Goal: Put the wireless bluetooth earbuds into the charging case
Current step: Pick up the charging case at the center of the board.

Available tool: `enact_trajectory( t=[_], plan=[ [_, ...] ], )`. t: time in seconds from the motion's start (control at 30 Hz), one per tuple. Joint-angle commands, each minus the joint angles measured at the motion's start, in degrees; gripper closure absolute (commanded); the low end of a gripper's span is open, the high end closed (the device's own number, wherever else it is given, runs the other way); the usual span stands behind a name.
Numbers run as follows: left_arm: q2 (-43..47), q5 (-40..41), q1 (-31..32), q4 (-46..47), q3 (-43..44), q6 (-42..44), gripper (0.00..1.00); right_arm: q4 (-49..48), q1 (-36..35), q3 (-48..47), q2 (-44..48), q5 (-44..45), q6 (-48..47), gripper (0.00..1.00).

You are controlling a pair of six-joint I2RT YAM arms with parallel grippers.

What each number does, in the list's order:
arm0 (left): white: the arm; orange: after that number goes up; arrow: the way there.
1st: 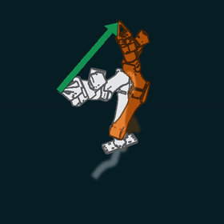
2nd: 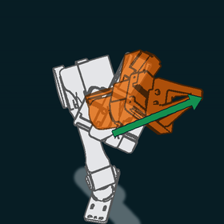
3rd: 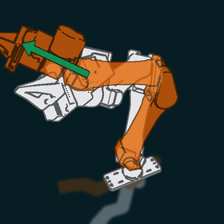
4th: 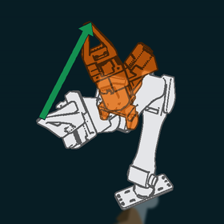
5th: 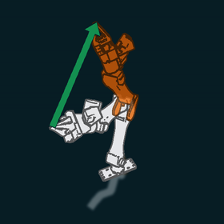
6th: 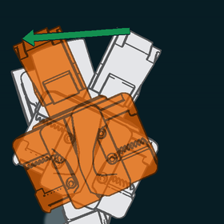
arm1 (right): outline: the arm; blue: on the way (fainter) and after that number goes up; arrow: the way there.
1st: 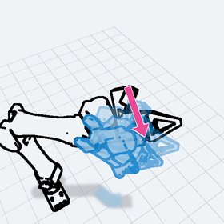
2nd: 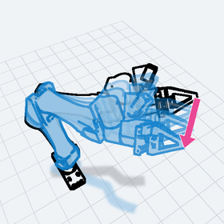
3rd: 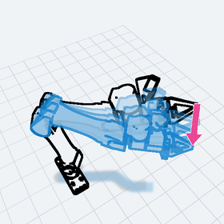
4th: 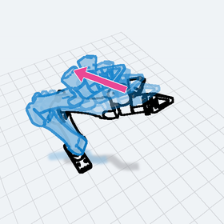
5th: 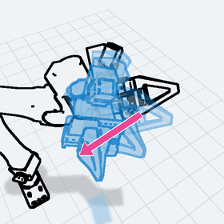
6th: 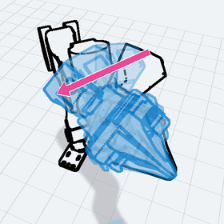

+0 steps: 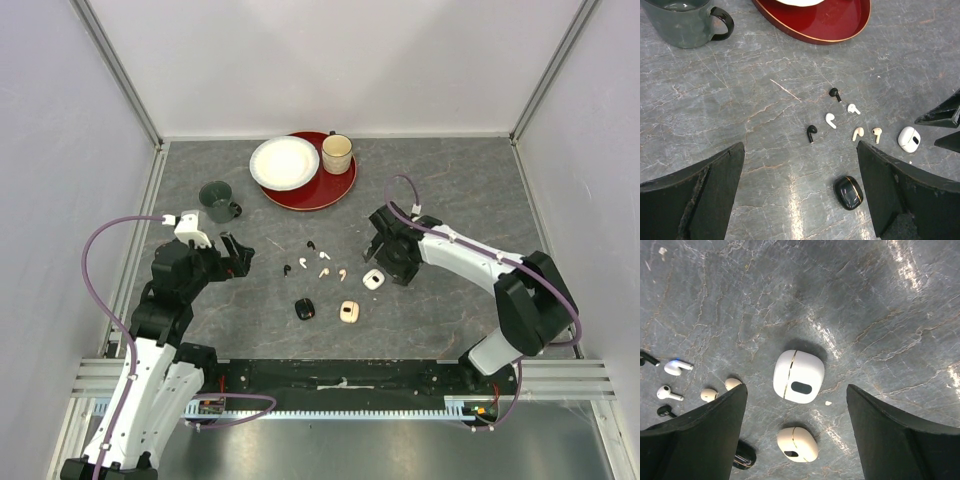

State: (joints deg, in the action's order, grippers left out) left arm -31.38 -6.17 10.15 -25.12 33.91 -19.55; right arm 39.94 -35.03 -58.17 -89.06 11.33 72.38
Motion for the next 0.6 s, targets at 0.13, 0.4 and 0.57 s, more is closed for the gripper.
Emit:
enact_trajectory(
  t=[0.13,0.4,0.57],
  plan=[
    [-0.18,0.46,0.13,1.92,0.98,-1.19,0.01,1.28,-0.22,-2.82,-3.75,-0.44,2.59,0.14],
    [-0.88,0.20,0.13,1.83,0.89,-1.10,0.01,0.75,-0.31,-5.28,-9.47,-1.75,3.82,0.14],
    [-2.02,-0.24,0.13,1.66,1.25,-1.10,0.01,1.01,-0.22,-4.76,-9.91,-1.05,7.07,0.18]
  ],
)
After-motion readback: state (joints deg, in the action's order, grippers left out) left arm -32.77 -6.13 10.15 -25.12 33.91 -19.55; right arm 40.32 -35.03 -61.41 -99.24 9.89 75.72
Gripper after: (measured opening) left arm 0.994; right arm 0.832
